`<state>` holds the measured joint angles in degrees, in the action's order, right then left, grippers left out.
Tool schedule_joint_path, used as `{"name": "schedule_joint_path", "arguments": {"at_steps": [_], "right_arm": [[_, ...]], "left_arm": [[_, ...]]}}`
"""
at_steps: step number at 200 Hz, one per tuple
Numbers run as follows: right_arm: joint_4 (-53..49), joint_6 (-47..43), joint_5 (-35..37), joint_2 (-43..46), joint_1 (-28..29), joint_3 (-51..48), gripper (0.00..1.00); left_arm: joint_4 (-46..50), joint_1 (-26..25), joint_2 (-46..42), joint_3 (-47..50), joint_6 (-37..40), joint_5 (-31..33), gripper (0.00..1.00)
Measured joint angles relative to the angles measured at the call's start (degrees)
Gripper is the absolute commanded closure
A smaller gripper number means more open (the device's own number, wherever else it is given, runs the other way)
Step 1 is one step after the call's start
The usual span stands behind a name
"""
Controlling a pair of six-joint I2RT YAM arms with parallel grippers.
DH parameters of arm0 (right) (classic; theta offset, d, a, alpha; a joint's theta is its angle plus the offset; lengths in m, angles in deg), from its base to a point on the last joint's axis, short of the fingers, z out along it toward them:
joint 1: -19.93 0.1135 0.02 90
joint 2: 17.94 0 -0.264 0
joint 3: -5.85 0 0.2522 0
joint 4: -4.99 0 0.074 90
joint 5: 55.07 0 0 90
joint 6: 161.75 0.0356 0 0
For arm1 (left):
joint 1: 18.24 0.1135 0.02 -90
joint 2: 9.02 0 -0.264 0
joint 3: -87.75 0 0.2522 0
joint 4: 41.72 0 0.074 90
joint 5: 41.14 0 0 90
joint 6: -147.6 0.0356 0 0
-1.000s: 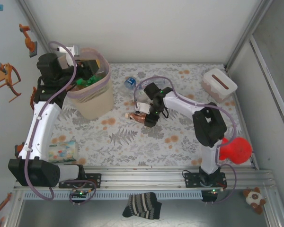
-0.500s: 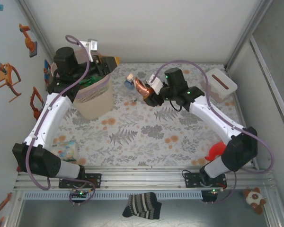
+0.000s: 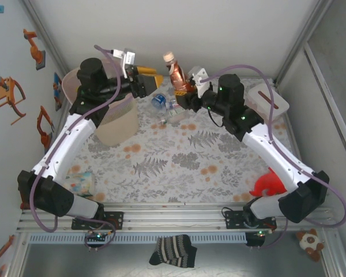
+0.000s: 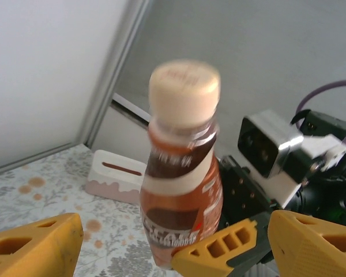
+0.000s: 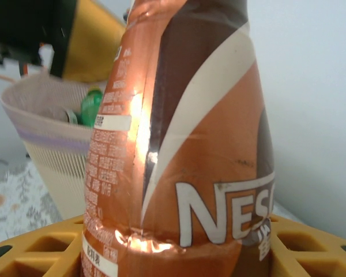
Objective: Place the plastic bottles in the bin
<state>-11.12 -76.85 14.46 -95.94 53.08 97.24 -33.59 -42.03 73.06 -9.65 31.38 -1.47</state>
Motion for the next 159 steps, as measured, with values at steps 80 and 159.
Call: {"name": "schedule_joint_path", "arguments": {"at_steps": [80, 159], "right_arm": [[5.9, 4.28, -5.97, 0.35, 0.0, 0.0, 0.55], [7.13, 5.44, -11.13, 1.18, 0.04, 0.0, 0.55]], "left_arm": [[-6.32, -6.71, 5.03, -0.83, -0.79, -3.52, 0.16], [-8.72, -7.82, 6.19, -2.78, -1.49, -4.63, 0.24]]}}
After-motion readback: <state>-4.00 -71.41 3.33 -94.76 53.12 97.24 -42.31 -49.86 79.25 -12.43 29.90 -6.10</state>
